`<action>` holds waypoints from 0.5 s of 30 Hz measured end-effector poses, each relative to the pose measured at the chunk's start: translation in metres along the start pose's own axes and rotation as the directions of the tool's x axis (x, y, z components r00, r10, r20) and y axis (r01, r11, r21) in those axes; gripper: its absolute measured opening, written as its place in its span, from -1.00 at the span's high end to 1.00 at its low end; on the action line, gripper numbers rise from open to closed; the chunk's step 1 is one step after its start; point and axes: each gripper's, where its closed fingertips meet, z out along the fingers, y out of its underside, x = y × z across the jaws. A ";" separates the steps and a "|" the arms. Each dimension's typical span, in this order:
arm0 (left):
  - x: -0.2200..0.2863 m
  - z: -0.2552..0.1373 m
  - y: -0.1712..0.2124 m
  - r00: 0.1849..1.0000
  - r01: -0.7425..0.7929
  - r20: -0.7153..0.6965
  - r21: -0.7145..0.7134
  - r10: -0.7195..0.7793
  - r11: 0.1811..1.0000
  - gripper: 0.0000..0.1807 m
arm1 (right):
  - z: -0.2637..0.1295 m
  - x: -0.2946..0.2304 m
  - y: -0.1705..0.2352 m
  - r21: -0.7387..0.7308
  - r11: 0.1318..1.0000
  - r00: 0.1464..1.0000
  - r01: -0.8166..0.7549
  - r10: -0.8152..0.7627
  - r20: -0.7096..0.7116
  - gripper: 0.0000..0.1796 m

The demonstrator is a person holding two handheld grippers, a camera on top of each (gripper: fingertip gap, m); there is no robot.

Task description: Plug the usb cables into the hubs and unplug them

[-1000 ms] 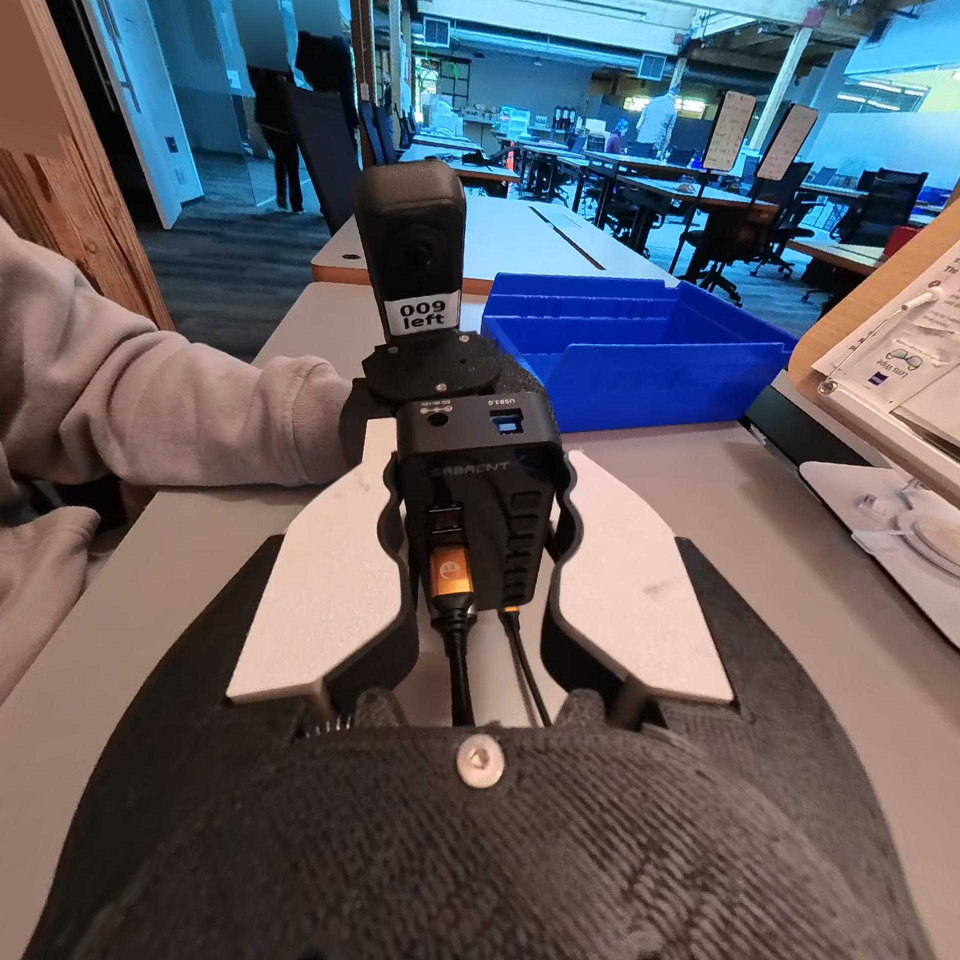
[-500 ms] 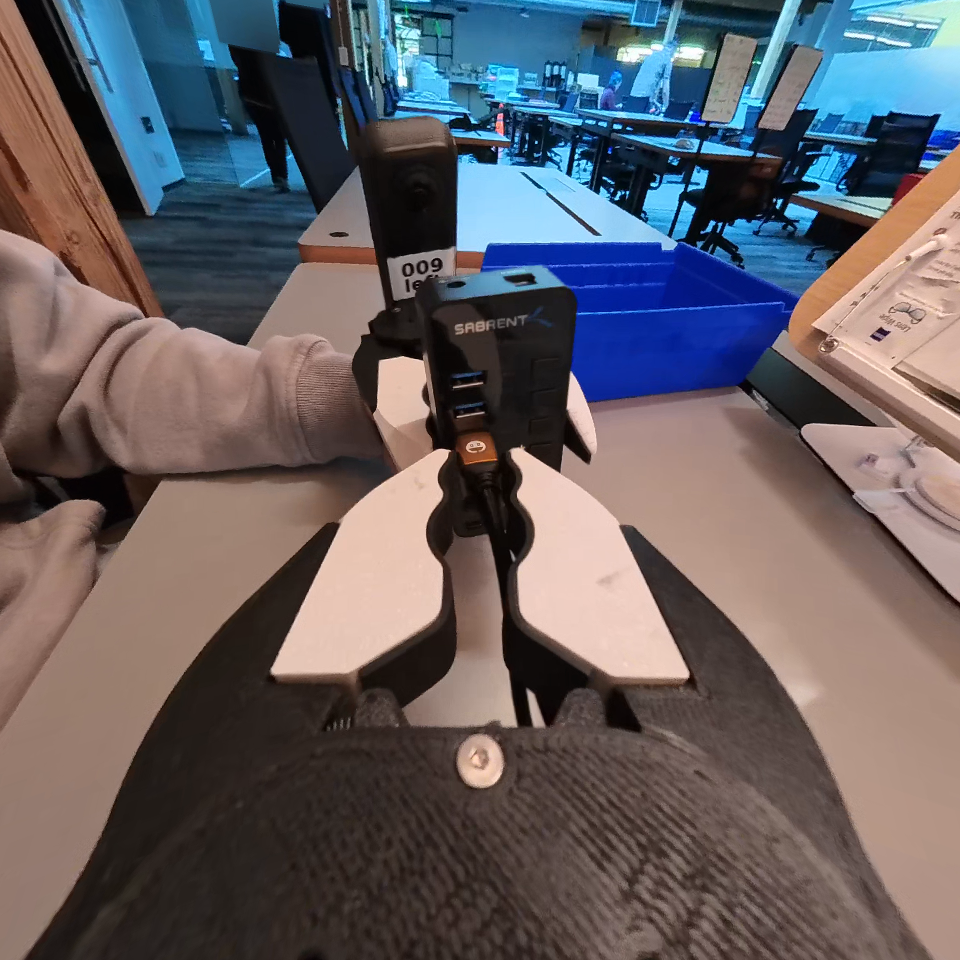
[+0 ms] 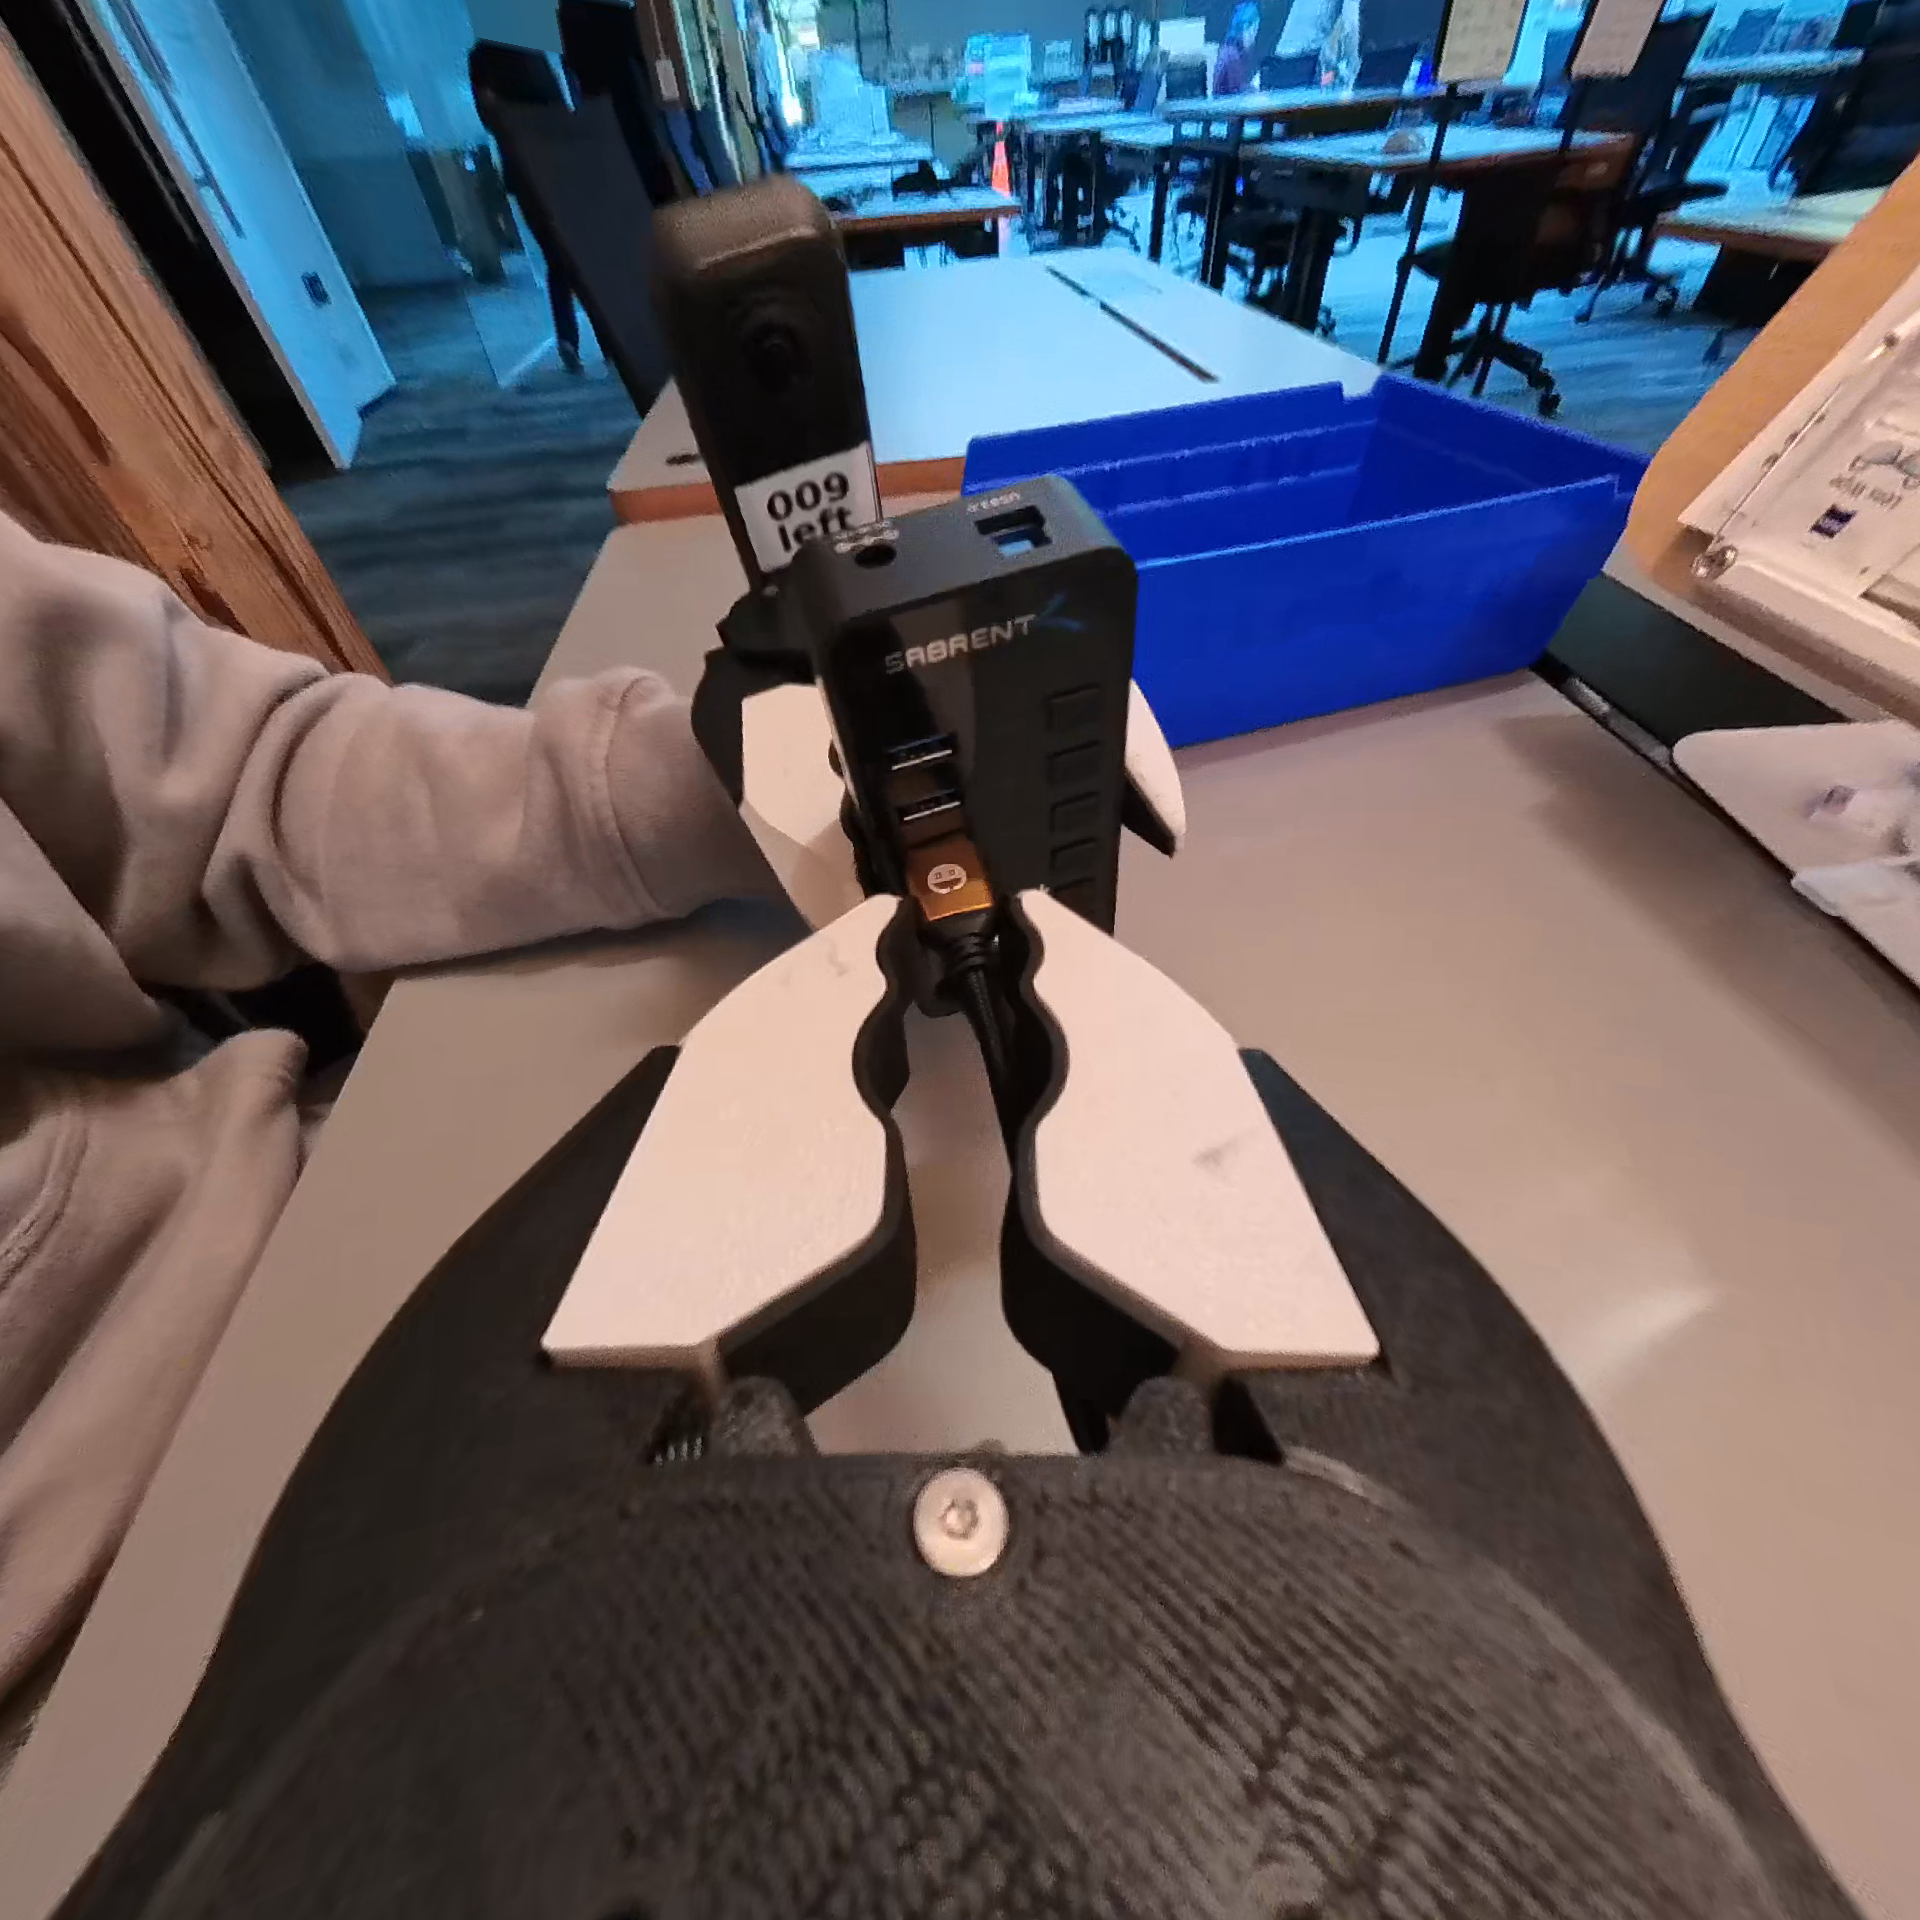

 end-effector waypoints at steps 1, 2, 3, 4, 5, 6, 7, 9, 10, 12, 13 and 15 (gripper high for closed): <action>0.001 0.000 0.002 1.000 -0.008 -0.007 -0.009 0.008 1.000 0.33 | 0.000 -0.003 0.001 -0.019 1.000 1.000 0.007 -0.007 0.012 0.82; 0.004 -0.001 0.001 1.000 -0.010 -0.026 0.004 0.011 1.000 0.33 | -0.001 -0.006 0.001 -0.028 0.999 1.000 0.019 -0.018 0.024 0.83; 0.007 -0.001 0.000 0.999 -0.015 -0.036 0.007 0.015 1.000 0.34 | -0.002 -0.007 0.002 -0.042 0.999 0.999 0.030 -0.029 0.035 0.83; 0.008 0.000 0.000 0.999 -0.012 -0.043 -0.003 0.011 1.000 0.34 | -0.003 -0.005 0.001 -0.034 0.999 0.999 0.035 -0.034 0.027 0.83; 0.006 0.001 -0.001 0.999 0.007 -0.035 0.003 -0.006 1.000 0.33 | -0.003 -0.004 -0.001 -0.007 1.000 0.999 0.011 -0.010 0.036 0.83; 0.006 0.000 -0.003 0.999 0.025 -0.043 0.014 -0.024 1.000 0.33 | -0.003 -0.004 -0.001 0.013 1.000 0.998 -0.013 0.012 0.056 0.83; 0.005 0.000 -0.004 0.999 0.023 -0.038 0.015 -0.022 1.000 0.34 | -0.003 -0.003 0.000 0.014 1.000 0.999 -0.020 0.020 0.050 0.83; 0.008 -0.002 -0.004 0.998 0.023 -0.064 0.032 -0.021 0.999 0.34 | -0.002 -0.011 0.000 0.001 1.000 0.996 -0.023 0.022 0.089 0.83; 0.012 -0.003 -0.005 0.996 0.015 -0.084 0.043 -0.011 0.999 0.34 | -0.003 -0.013 0.000 -0.005 1.000 0.995 -0.004 0.005 0.097 0.83; 0.011 0.000 -0.007 0.997 0.031 -0.070 0.040 -0.028 0.999 0.34 | -0.007 -0.007 -0.005 0.016 1.000 0.997 -0.006 0.004 0.075 0.83; 0.008 0.000 -0.010 0.997 0.050 -0.061 0.053 -0.047 0.997 0.34 | -0.009 -0.002 -0.008 0.051 0.998 0.997 -0.041 0.038 0.060 0.84; 0.004 -0.002 -0.011 0.998 0.039 -0.041 0.050 -0.037 0.998 0.32 | -0.007 0.000 -0.004 0.036 0.998 0.997 -0.057 0.055 0.045 0.84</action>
